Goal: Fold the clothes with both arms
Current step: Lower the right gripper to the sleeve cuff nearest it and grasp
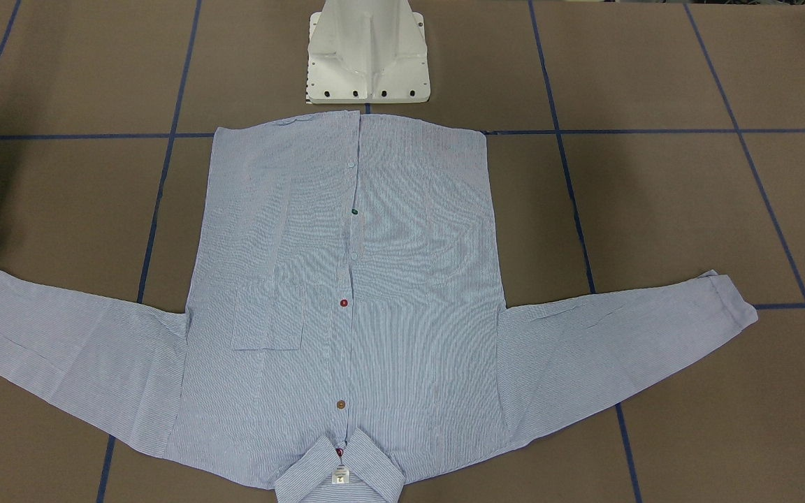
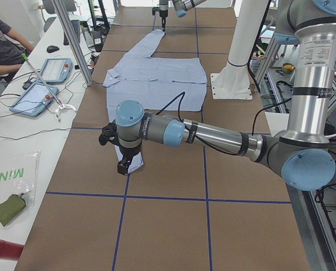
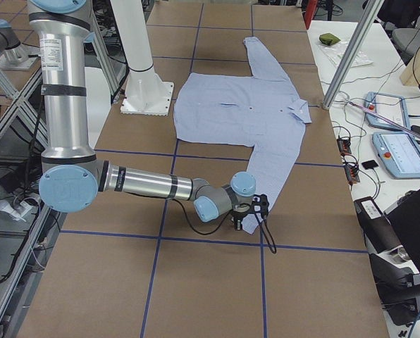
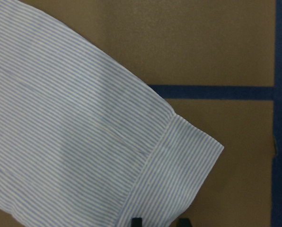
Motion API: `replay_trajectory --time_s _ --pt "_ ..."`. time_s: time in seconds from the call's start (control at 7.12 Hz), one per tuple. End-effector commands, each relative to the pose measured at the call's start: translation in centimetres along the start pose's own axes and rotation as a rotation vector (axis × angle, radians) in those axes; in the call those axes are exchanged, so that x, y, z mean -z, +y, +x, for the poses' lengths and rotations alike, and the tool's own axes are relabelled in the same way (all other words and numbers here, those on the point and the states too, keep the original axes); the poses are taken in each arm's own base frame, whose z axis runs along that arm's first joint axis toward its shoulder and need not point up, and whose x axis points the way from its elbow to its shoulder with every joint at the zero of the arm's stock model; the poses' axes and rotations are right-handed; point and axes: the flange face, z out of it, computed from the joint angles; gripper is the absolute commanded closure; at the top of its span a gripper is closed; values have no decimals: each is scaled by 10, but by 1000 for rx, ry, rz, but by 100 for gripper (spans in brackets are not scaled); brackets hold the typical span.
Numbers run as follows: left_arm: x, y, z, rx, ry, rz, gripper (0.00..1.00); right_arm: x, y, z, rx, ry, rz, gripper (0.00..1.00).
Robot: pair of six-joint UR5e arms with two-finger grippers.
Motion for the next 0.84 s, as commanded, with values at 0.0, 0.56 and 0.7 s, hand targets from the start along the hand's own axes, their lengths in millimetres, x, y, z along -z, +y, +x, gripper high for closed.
replay_trajectory --time_s 0.0,0.56,0.7 --pt "1 -1 1 -1 0 2 0 0 -5 -3 -7 7 -7 60" --pt "1 -1 1 1 0 3 0 -4 2 4 -16 15 -17 60" --pt "2 -1 1 1 -1 4 0 -4 3 5 -18 17 -19 60"
